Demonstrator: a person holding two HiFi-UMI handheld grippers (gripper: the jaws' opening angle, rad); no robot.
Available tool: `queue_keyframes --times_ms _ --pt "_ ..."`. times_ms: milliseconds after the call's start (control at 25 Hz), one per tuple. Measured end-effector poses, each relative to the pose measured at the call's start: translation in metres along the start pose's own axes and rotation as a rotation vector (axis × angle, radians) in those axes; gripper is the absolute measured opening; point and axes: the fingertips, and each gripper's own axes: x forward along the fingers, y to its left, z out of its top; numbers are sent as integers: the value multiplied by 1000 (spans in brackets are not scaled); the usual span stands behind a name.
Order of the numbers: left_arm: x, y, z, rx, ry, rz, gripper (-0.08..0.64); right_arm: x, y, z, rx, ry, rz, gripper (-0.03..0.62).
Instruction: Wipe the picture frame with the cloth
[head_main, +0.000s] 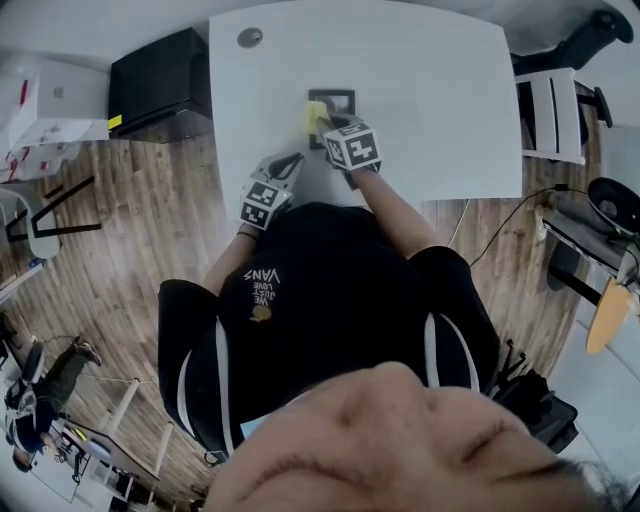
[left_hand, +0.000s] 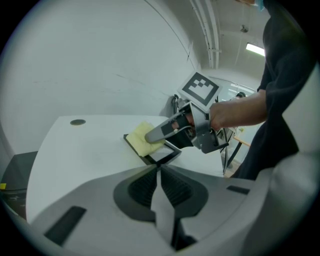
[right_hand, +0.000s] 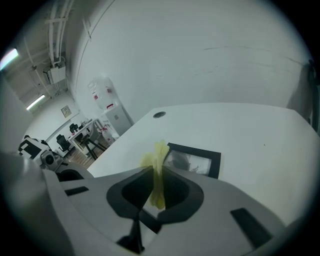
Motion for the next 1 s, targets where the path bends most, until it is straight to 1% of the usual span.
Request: queue_keyframes --times_ms 600,1000 --pt "12 -12 3 24 11 -50 34 -25 -39 -16 48 -1 -77 44" --pt "18 -17 3 21 17 -67 34 -43 -65 -29 74 -1 -126 44"
